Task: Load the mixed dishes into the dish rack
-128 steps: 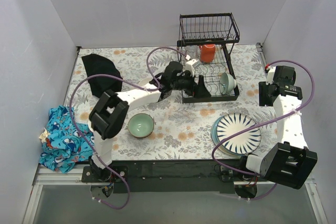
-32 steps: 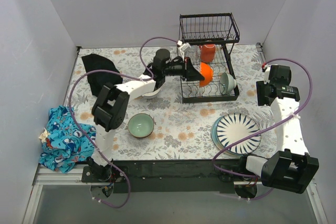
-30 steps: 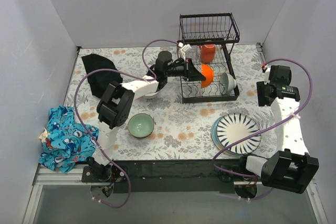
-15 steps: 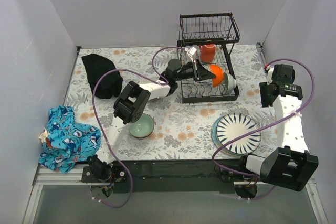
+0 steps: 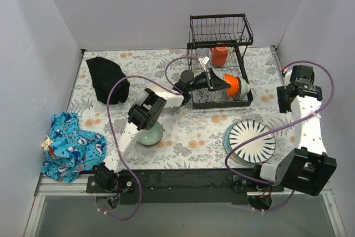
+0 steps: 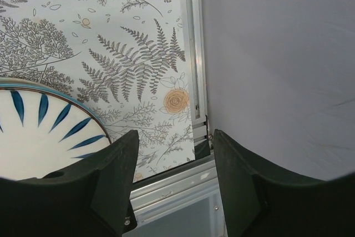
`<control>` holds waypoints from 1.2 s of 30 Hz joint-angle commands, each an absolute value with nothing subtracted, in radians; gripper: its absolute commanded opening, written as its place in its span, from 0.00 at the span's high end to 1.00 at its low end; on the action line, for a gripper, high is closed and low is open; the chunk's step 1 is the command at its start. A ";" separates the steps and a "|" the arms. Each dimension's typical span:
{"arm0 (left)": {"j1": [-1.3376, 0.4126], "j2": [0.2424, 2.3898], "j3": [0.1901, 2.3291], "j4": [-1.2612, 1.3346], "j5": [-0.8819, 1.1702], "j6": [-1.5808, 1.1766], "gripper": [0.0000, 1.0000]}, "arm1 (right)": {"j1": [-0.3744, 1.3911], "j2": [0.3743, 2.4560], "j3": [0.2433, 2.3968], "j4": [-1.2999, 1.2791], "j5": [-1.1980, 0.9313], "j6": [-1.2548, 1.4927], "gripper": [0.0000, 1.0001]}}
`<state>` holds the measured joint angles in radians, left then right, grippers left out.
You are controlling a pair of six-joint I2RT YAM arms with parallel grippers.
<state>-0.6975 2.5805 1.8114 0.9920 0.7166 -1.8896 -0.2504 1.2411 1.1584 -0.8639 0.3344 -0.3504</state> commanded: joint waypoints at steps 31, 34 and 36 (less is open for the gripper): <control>-0.713 2.689 1.951 1.003 0.741 -1.953 1.00 | -0.262 1.293 1.192 -0.874 0.308 -0.396 0.37; -0.710 2.665 1.925 0.979 0.739 -1.947 0.57 | -0.262 1.301 1.192 -0.873 0.298 -0.393 0.37; -0.707 2.626 1.913 0.965 0.762 -1.886 0.44 | -0.262 1.307 1.192 -0.868 0.291 -0.390 0.37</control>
<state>-0.7055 2.6926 1.9297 1.0069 0.7433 -1.9568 -0.2562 1.2984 1.1728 -0.8734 0.3138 -0.3927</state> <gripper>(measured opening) 0.435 0.631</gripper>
